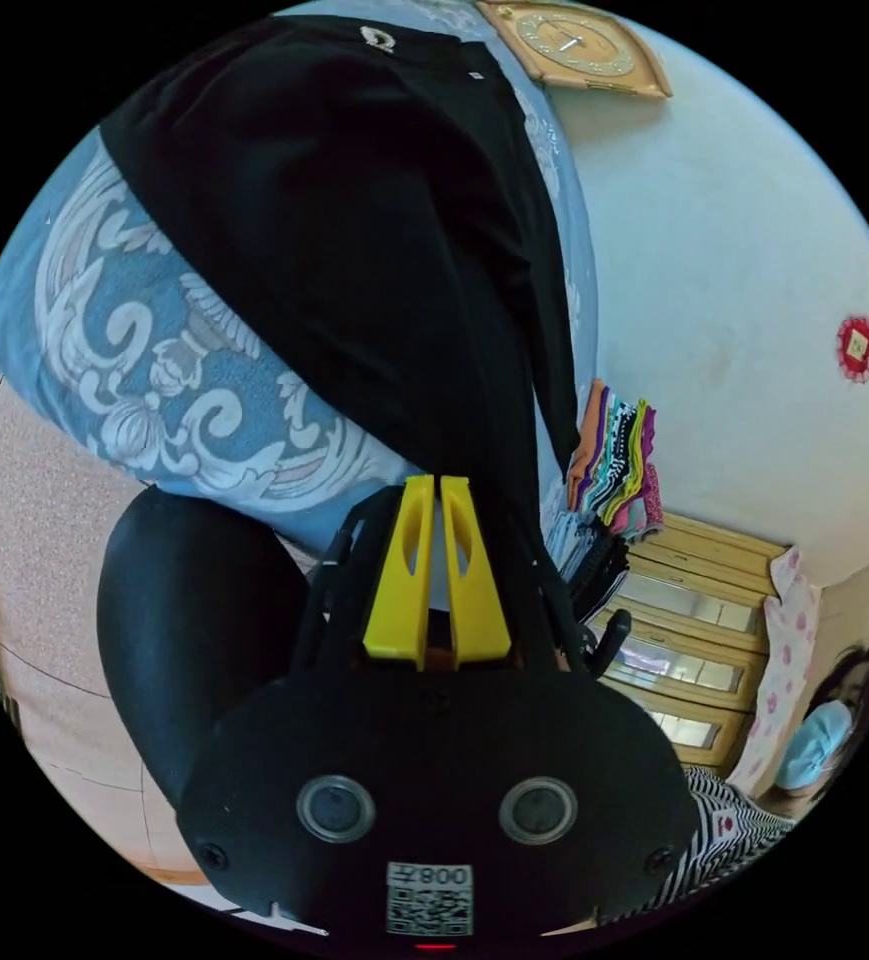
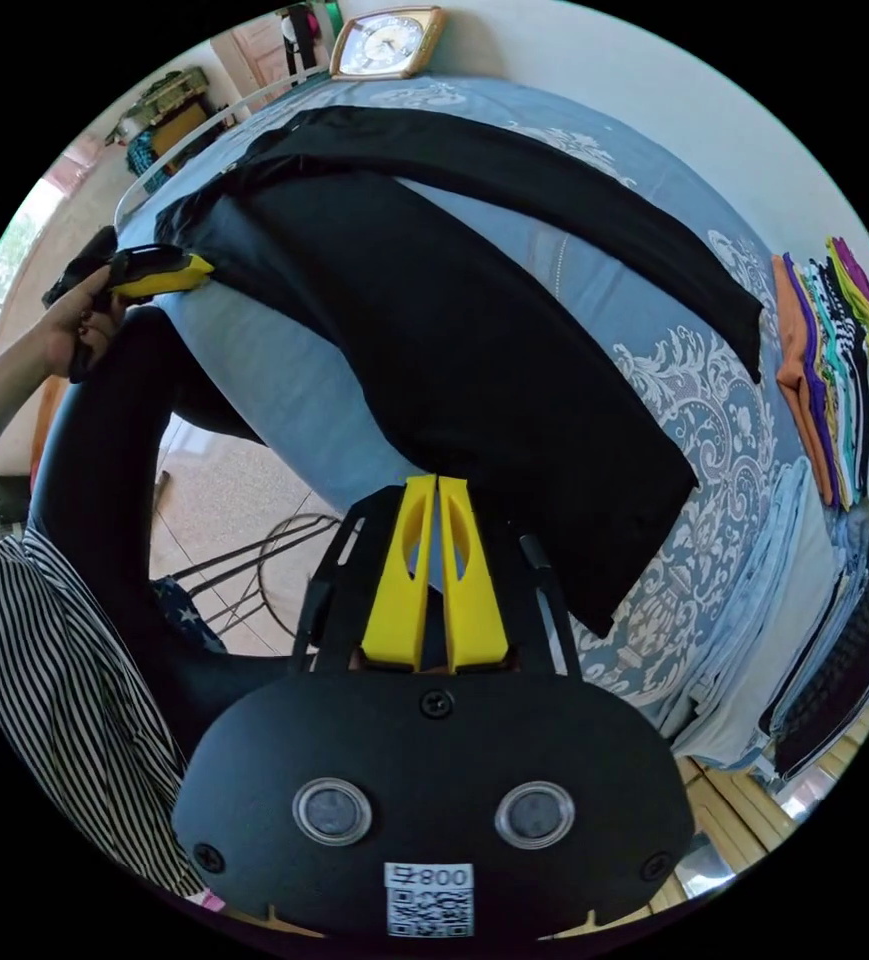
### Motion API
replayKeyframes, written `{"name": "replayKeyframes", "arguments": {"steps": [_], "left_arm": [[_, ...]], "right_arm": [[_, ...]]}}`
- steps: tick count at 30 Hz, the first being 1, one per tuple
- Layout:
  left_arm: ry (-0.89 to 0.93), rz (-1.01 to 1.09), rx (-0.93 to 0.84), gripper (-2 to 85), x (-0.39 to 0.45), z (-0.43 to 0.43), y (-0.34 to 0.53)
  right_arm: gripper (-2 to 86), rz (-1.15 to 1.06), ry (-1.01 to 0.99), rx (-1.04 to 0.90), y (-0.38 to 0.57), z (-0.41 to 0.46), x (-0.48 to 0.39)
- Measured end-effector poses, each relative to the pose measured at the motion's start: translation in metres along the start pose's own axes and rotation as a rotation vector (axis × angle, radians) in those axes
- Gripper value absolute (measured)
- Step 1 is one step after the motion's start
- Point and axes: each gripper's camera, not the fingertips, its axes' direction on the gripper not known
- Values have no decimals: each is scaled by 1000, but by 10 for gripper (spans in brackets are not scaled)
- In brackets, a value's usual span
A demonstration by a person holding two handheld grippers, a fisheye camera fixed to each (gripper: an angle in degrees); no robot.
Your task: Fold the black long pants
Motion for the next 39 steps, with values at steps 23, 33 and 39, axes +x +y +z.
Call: {"name": "replayKeyframes", "arguments": {"steps": [23, 33, 39], "left_arm": [[-365, 685, -197, 57, 287, 40, -12], [-615, 836, -246, 33, 423, 165, -89], [-612, 866, -223, 6, 473, 177, -101]], "right_arm": [[77, 608, -253, 247, 136, -22, 145], [58, 625, -179, 166, 123, 10, 172], [13, 584, -202, 185, 136, 7, 181]]}}
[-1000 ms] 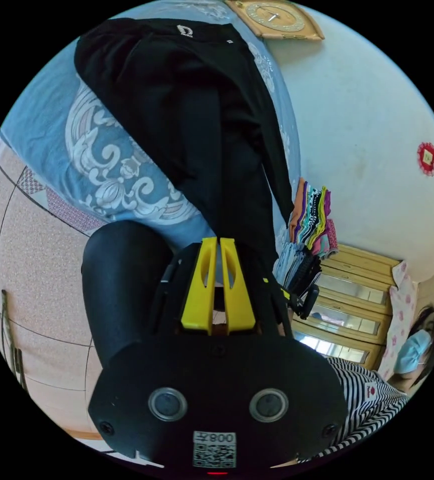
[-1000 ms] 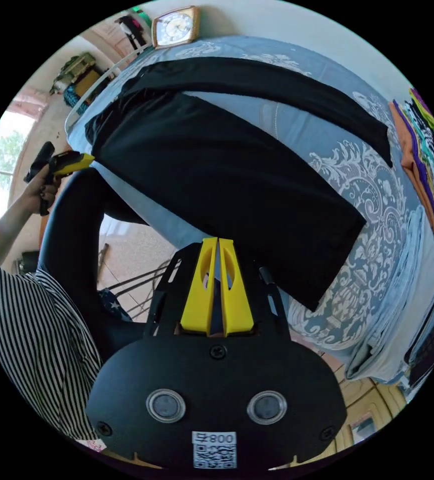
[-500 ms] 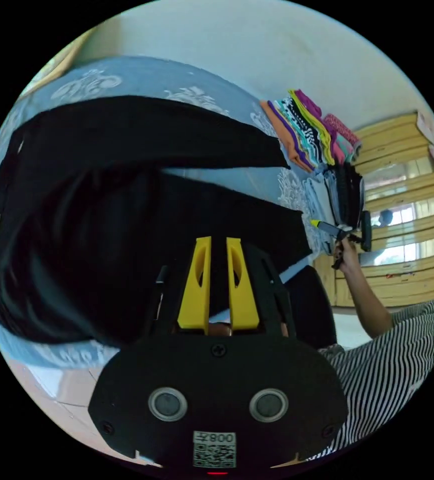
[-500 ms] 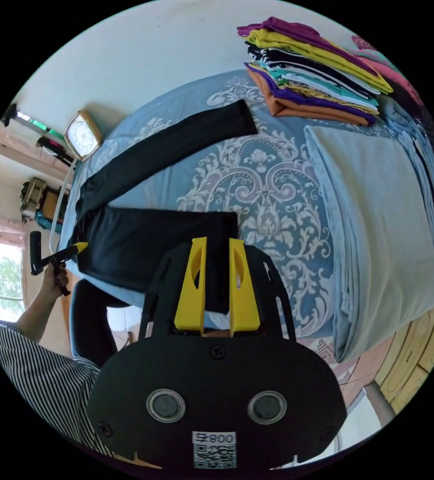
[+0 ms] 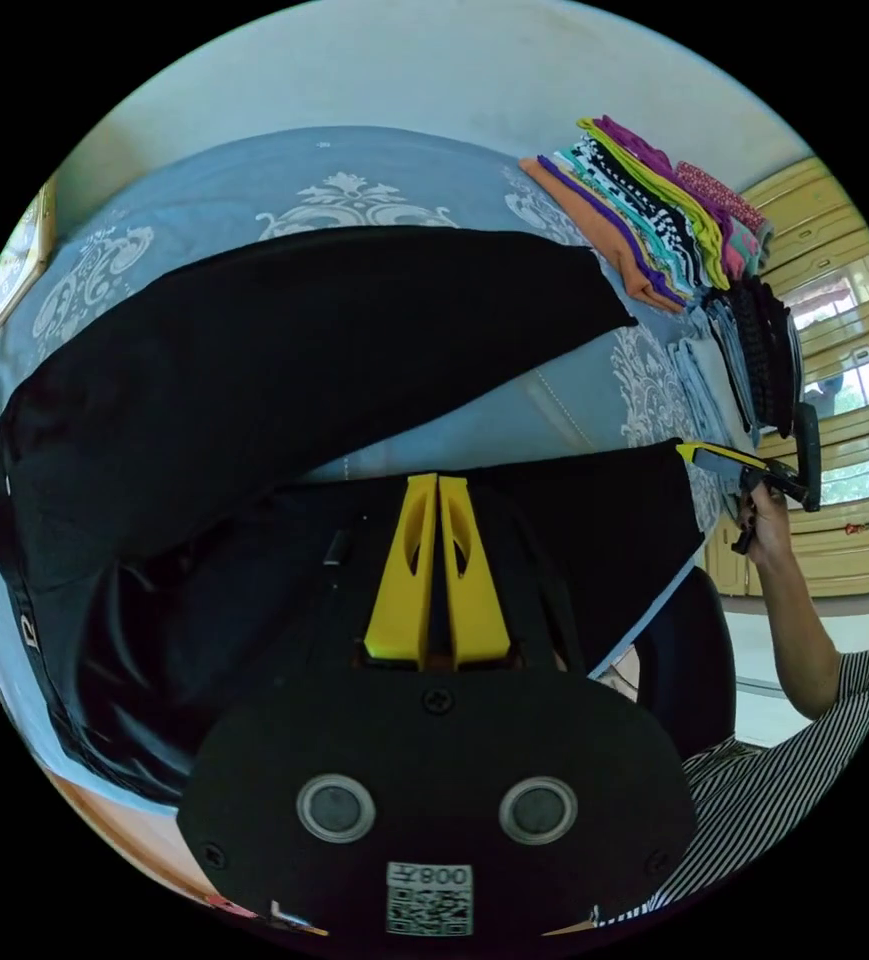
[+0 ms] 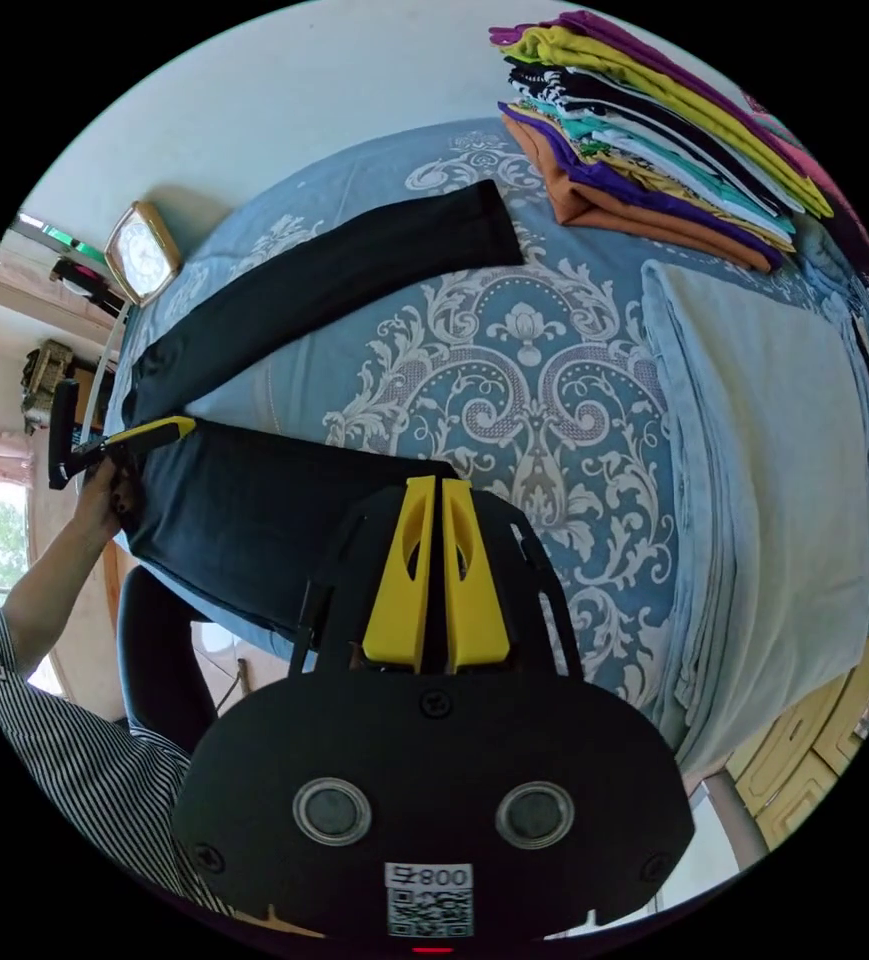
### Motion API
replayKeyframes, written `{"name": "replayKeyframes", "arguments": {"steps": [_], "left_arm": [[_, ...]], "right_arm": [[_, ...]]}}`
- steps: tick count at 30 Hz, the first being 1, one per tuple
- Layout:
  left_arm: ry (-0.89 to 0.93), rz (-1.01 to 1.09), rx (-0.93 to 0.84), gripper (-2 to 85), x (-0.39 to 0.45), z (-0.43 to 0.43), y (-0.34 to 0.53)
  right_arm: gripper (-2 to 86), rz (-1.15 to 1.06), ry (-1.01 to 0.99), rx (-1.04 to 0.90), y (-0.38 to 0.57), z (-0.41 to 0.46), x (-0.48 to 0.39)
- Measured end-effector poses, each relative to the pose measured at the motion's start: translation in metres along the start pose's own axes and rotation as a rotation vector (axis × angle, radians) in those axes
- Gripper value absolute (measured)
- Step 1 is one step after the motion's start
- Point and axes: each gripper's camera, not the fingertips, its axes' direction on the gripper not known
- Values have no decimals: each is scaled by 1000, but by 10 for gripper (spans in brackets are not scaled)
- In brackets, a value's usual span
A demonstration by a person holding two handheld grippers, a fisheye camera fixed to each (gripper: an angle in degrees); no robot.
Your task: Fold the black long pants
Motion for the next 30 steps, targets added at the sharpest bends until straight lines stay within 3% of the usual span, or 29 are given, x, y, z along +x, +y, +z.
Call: {"name": "replayKeyframes", "arguments": {"steps": [13, 19, 25, 30], "left_arm": [[69, -55, 55, 26, 11, -10, -89], [199, 93, 33, 61, 39, -18, -53], [99, 247, -152, 49, 69, 20, -6], [42, 244, -147, 13, 62, 30, -6]], "right_arm": [[11, 80, -17, 15, -17, -28, 50], [69, 74, -78, -43, 29, -44, 47], [75, 107, -66, -84, 43, -40, 33], [32, 27, -22, -118, 26, -54, 12]]}}
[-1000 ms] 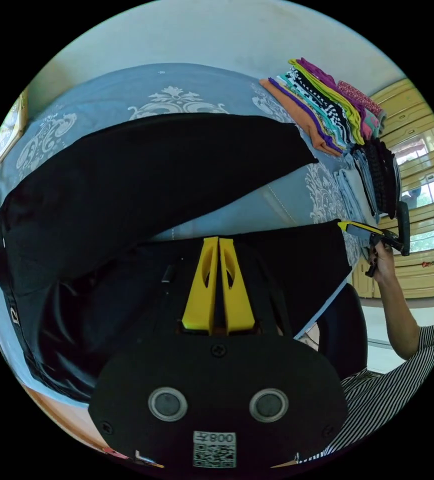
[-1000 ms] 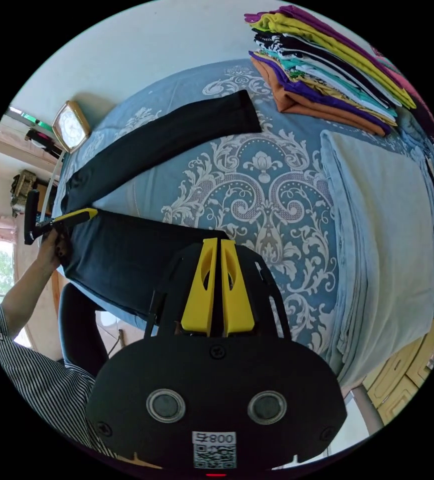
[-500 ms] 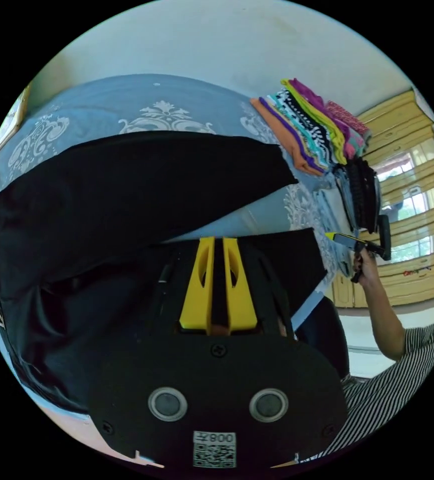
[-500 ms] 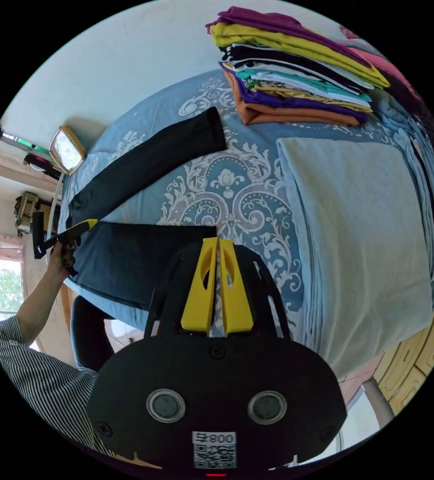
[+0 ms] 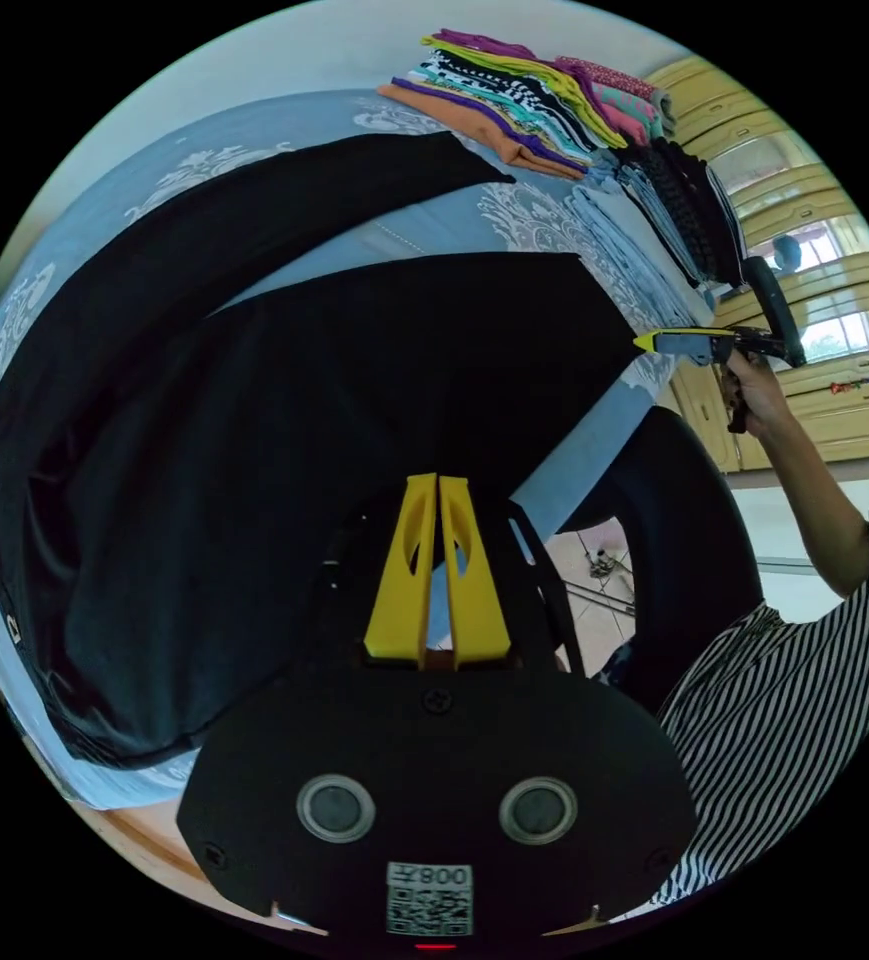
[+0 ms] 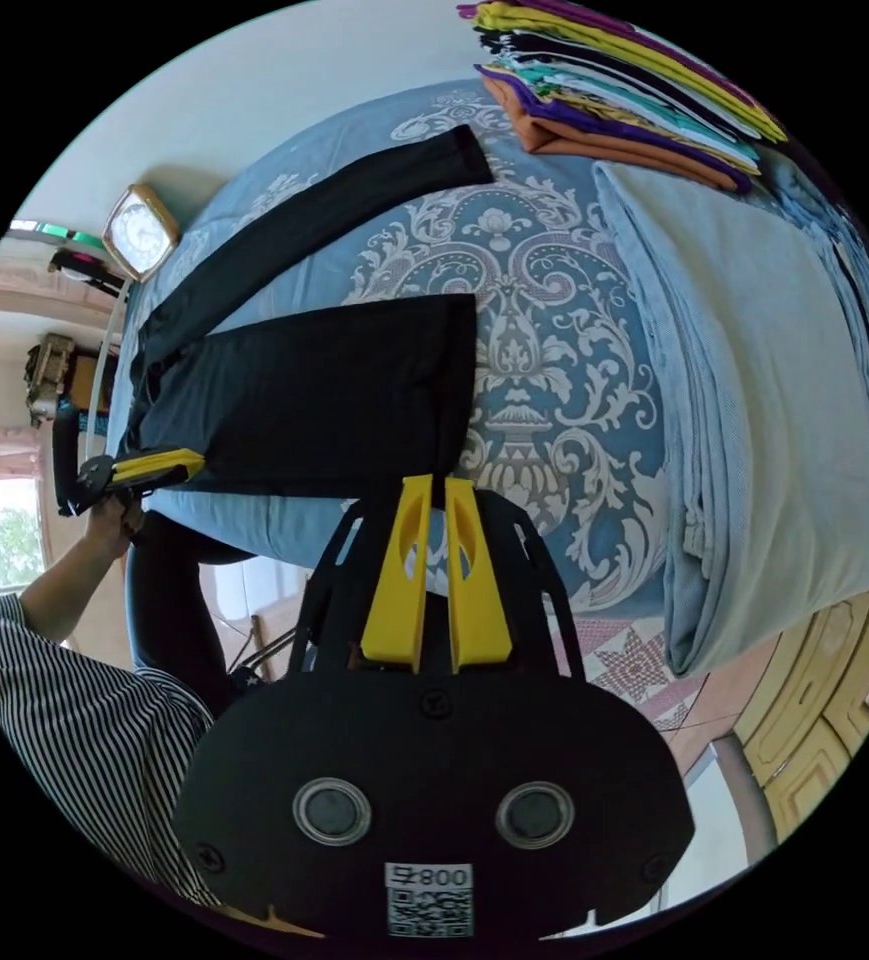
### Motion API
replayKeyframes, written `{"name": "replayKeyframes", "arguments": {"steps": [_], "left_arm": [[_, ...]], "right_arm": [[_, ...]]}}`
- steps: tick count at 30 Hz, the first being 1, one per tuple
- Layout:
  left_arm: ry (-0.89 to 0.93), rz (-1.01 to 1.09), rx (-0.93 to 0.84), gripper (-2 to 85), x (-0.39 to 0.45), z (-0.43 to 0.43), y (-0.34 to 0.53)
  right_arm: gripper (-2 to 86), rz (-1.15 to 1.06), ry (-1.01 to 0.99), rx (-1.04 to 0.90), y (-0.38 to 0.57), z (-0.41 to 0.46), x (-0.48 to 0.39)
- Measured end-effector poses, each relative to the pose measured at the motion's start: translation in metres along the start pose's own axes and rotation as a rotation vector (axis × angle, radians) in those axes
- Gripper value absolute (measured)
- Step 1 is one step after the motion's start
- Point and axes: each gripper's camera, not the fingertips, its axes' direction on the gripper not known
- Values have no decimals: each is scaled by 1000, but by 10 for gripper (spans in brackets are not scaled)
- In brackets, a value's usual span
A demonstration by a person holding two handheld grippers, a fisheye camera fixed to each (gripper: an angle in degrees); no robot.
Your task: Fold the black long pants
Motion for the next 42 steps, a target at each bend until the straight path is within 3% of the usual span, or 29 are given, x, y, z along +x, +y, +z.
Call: {"name": "replayKeyframes", "arguments": {"steps": [12, 20, 26, 29, 31, 35, 42], "left_arm": [[85, -41, 18, 8, -37, 45, 59], [47, -257, 220, 15, -129, 14, 200], [-141, -631, 298, 7, -242, 10, 351], [-216, -794, 237, 4, -291, 40, 415], [-150, -821, 264, 3, -309, 62, 448], [-69, -836, 358, 3, -327, 82, 501], [-13, -728, 580, 7, -376, 93, 535]], "right_arm": [[8, 22, -6, -46, -29, -50, -19], [2, 95, 52, 14, -51, -106, -49], [1, -151, -3, 45, -102, -137, -159], [1, -358, 10, -16, -132, -129, -242], [0, -491, 60, -107, -149, -110, -297], [1, -547, 164, -149, -160, -116, -336], [1, -539, 0, -86, -217, -187, -396]]}}
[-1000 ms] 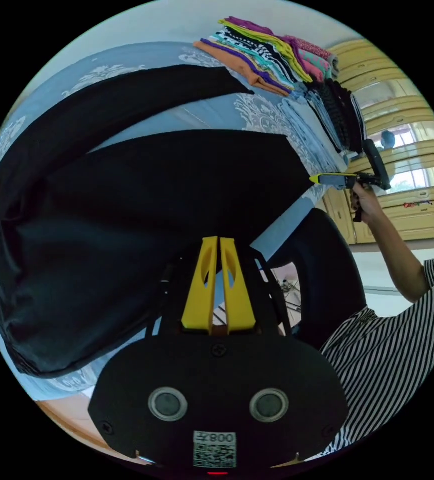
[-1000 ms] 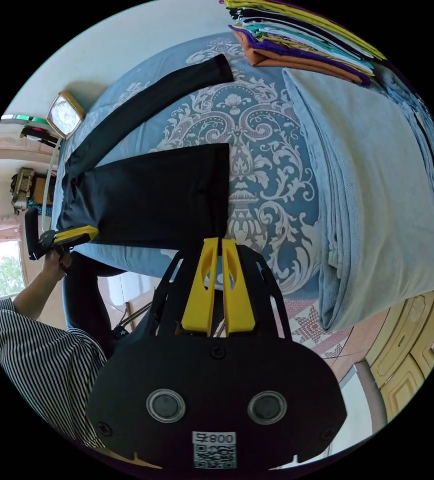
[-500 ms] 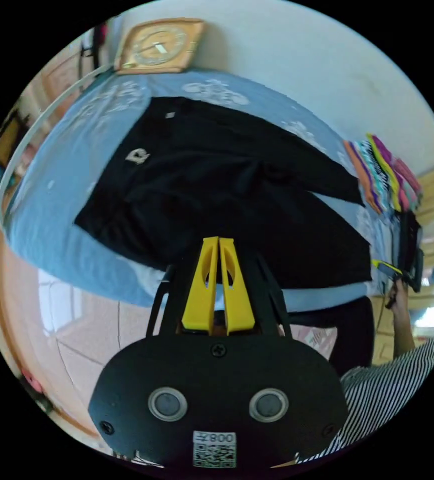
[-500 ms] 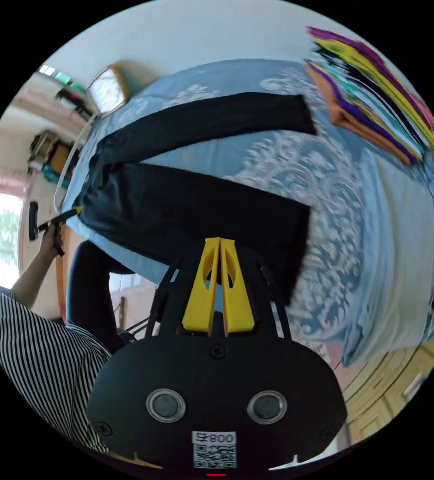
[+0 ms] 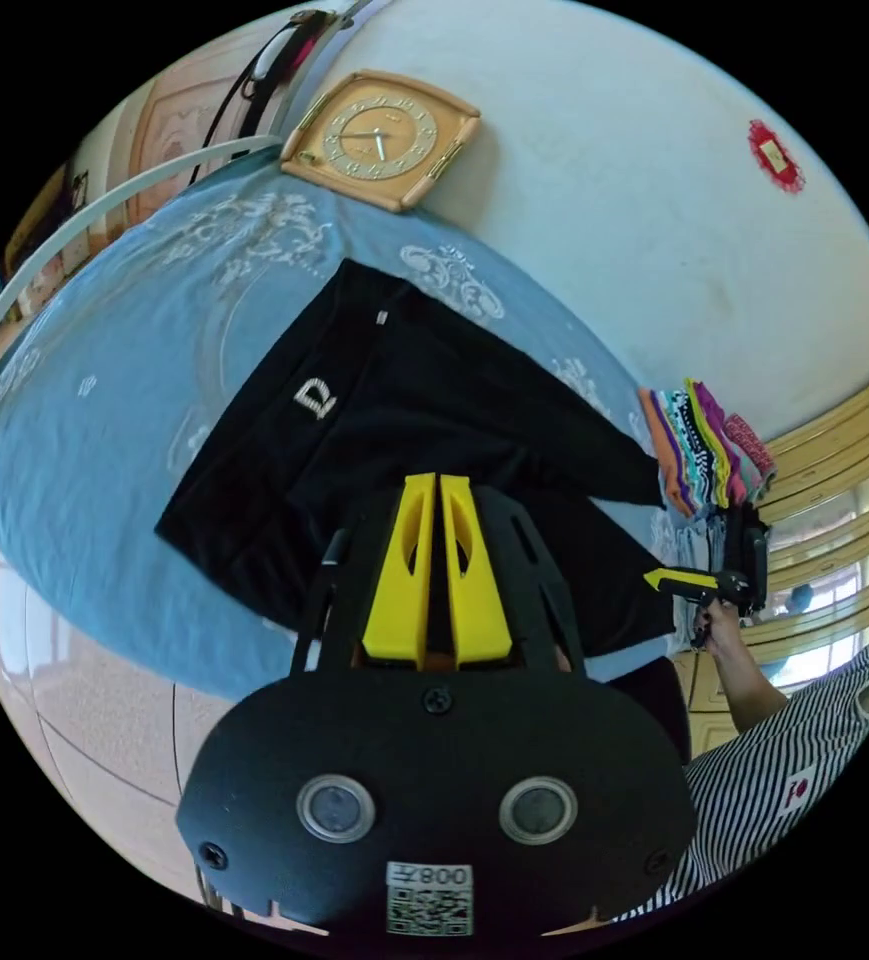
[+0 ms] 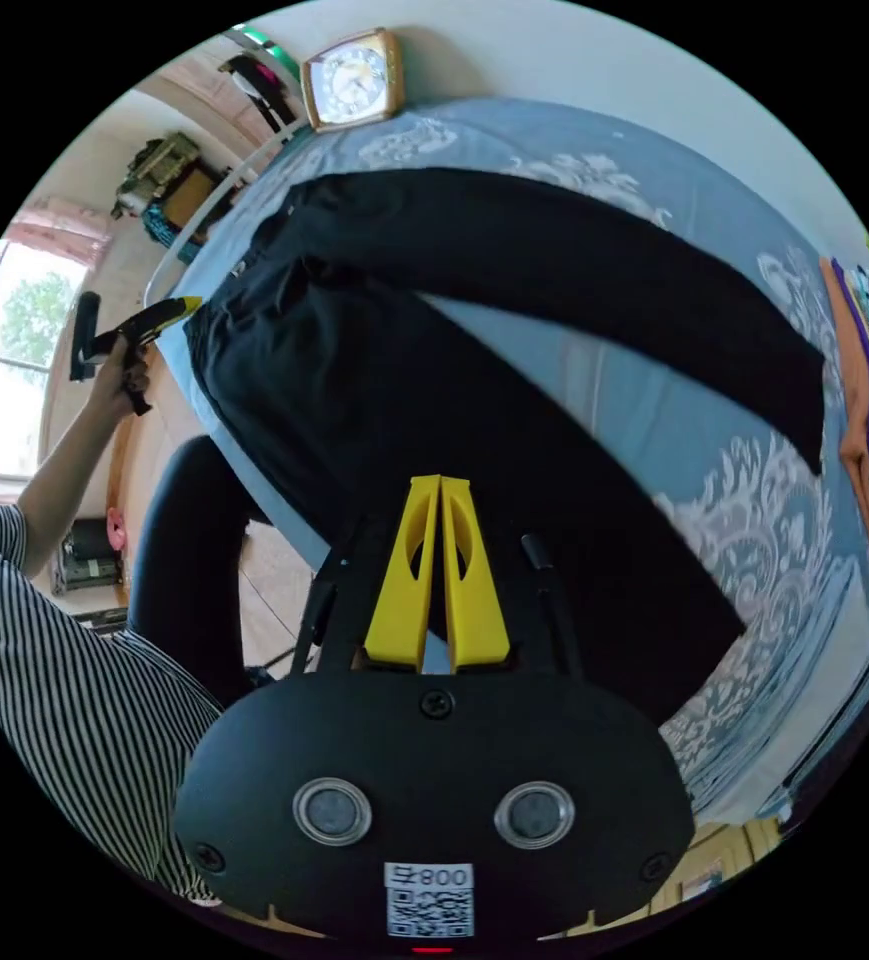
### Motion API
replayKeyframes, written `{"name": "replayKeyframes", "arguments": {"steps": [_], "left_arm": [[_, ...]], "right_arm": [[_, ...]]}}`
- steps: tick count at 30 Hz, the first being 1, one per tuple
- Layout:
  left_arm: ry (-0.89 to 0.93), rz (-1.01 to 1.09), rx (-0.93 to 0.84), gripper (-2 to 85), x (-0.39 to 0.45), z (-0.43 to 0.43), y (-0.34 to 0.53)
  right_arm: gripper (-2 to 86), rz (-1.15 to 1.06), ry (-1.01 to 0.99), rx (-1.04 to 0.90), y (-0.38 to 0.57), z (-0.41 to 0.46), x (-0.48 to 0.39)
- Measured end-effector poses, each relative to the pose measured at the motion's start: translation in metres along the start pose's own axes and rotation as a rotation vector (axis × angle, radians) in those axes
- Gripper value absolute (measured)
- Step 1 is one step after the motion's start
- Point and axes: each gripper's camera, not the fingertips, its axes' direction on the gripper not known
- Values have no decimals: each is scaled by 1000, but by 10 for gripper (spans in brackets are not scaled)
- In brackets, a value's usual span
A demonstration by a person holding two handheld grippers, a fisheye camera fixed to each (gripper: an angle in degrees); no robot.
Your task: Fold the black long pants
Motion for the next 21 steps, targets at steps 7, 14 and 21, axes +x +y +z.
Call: {"name": "replayKeyframes", "arguments": {"steps": [7, 14, 21], "left_arm": [[-30, 121, -40, 6, -44, 80, -39], [-116, 146, -104, 3, -99, 176, -45], [-140, 196, -85, 2, -130, 202, -10]], "right_arm": [[1, -182, 36, 116, -166, -45, -58], [-2, -253, 118, 9, -267, -34, -91], [0, -205, 39, 68, -302, -86, -94]]}}
